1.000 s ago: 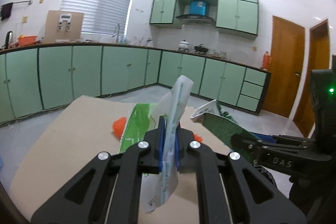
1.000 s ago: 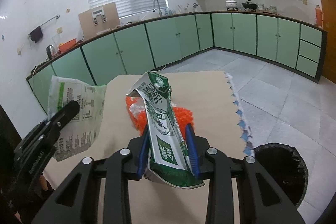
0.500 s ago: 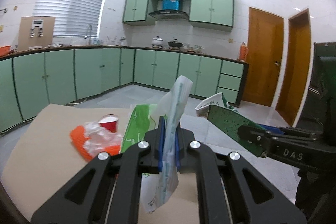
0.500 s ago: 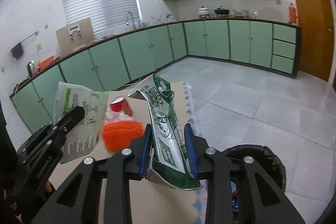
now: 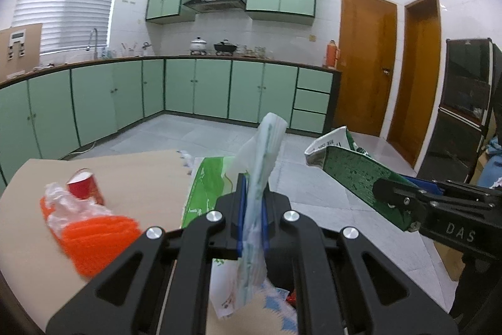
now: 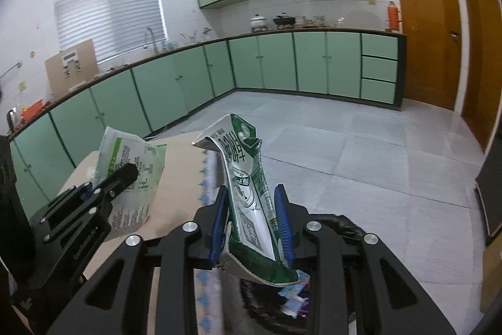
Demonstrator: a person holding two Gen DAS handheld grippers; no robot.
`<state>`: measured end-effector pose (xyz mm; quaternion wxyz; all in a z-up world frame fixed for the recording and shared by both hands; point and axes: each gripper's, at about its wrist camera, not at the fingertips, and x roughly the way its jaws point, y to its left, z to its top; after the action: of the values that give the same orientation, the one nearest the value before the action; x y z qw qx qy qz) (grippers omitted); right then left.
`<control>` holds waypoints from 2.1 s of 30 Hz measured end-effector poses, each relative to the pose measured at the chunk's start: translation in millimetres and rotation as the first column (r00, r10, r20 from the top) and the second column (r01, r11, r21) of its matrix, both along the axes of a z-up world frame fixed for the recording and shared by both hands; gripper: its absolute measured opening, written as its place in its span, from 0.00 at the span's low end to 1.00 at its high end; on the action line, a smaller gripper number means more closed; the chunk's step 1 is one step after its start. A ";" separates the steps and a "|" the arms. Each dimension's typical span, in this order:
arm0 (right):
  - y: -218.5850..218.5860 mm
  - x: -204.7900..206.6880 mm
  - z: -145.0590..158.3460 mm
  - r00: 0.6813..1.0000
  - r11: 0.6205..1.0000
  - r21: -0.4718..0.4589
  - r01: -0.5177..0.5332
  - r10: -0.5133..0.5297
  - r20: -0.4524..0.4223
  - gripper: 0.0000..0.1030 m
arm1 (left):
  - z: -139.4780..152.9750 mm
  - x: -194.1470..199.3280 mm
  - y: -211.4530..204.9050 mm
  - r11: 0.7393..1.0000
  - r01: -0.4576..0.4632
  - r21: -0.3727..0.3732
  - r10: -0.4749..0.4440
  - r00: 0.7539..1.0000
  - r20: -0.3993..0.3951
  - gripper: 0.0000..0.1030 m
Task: Collect trash
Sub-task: 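Carry the plastic bag and milk carton over the black bin, then open both grippers to drop the bag and carton into the bin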
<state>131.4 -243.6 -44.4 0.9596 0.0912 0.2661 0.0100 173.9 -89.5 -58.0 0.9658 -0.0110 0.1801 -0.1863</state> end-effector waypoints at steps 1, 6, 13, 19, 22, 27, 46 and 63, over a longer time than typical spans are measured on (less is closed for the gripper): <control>-3.8 -0.7 -1.1 1.000 1.000 0.002 0.009 -0.009 -0.003 0.29 | -1.6 2.8 -6.9 1.000 0.011 0.002 -0.011 1.000 -0.003 0.06; -32.3 -1.6 -13.4 0.997 0.998 0.006 0.068 -0.068 -0.022 0.29 | -11.6 12.7 -38.2 0.998 0.055 0.014 -0.055 0.998 -0.009 0.07; -63.1 1.9 -32.8 0.992 0.993 0.025 0.120 -0.118 -0.048 0.29 | -34.0 28.1 -73.5 0.994 0.099 0.035 -0.098 0.994 -0.046 0.07; -77.1 6.7 -55.2 0.986 0.989 0.024 0.143 -0.140 -0.088 0.29 | -52.7 42.7 -94.0 0.990 0.125 0.059 -0.120 0.989 -0.093 0.07; -84.3 11.2 -68.3 0.981 0.987 0.032 0.156 -0.151 -0.118 0.29 | -62.5 50.2 -102.1 0.988 0.140 0.068 -0.131 0.984 -0.121 0.07; -94.4 21.9 -90.2 0.971 0.986 0.022 0.168 -0.161 -0.175 0.29 | -79.2 61.7 -114.0 0.982 0.175 0.071 -0.159 0.969 -0.187 0.15; -101.6 16.9 -96.7 0.958 0.975 -0.018 0.224 -0.223 -0.180 0.78 | -56.6 67.1 -84.5 0.977 0.185 -0.104 -0.205 0.951 -0.233 0.63; -69.4 -1.1 -61.7 0.979 0.983 0.010 0.185 -0.184 -0.087 0.87 | -21.5 41.5 -27.3 0.994 0.098 -0.053 -0.104 0.987 -0.119 0.73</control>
<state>130.3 -313.0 -106.1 0.9433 0.1243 0.2971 -0.0806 215.4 -116.8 -79.5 0.9418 -0.0360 0.2346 -0.2381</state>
